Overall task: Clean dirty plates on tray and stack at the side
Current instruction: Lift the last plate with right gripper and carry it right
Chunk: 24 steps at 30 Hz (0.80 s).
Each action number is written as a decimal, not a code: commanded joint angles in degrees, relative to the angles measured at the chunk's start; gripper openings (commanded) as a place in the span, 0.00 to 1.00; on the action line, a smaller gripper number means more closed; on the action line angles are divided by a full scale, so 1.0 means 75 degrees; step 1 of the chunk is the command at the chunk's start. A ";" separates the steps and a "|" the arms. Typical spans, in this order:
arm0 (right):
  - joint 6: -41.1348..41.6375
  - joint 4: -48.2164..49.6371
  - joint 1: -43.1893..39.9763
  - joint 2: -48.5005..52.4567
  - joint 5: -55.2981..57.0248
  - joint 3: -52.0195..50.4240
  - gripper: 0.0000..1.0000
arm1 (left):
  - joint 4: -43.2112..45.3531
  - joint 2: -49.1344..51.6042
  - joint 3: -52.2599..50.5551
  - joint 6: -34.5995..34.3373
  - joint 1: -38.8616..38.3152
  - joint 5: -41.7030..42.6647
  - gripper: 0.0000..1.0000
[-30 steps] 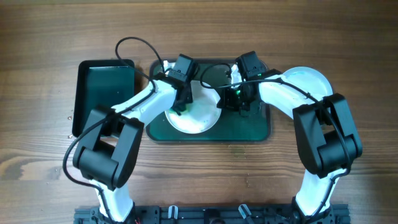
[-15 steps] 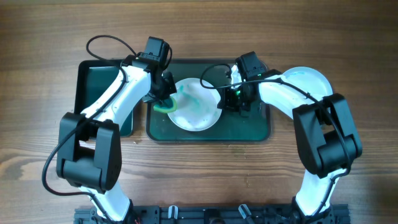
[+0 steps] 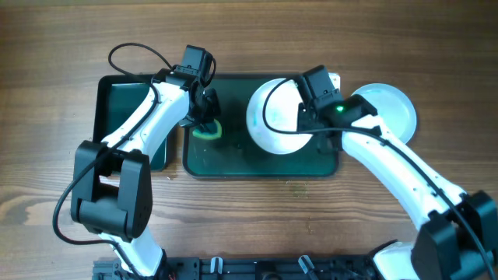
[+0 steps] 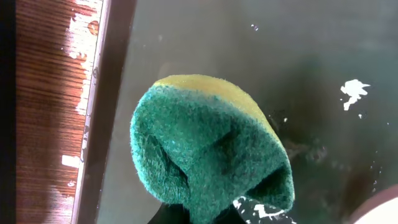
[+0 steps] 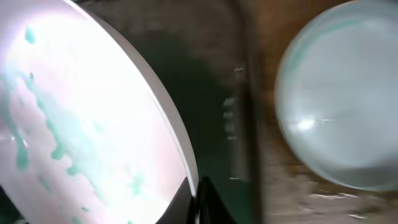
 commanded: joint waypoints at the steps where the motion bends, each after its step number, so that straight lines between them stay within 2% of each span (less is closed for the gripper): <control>1: 0.0192 -0.0230 0.0577 -0.0379 0.2498 -0.0003 0.04 | 0.0023 -0.0201 0.0143 0.0006 0.0000 0.0038 0.04; 6: 0.0052 -0.0507 0.1938 -0.0487 0.5566 -0.0003 0.04 | 0.0023 -0.0201 0.0143 0.0006 0.0000 0.0038 0.04; 8: -0.0452 -0.0452 0.2614 -0.0487 0.7044 -0.0003 0.04 | 0.0023 -0.0201 0.0143 0.0006 0.0000 0.0038 0.04; 12: -0.1026 -0.0344 0.3197 -0.0487 0.8786 -0.0003 0.04 | 0.0023 -0.0201 0.0143 0.0006 0.0000 0.0038 0.04; 16: -0.1848 0.0385 0.3322 -0.0487 0.9005 -0.0003 0.04 | 0.0023 -0.0201 0.0143 0.0006 0.0000 0.0038 0.04; 21: -0.1827 0.0440 0.3319 -0.0487 0.8967 -0.0003 0.04 | 0.0023 -0.0201 0.0143 0.0006 0.0000 0.0038 0.04; 24: -0.1818 0.0434 0.3311 -0.0487 0.8172 -0.0003 0.05 | 0.0023 -0.0201 0.0143 0.0003 0.0000 0.0038 0.04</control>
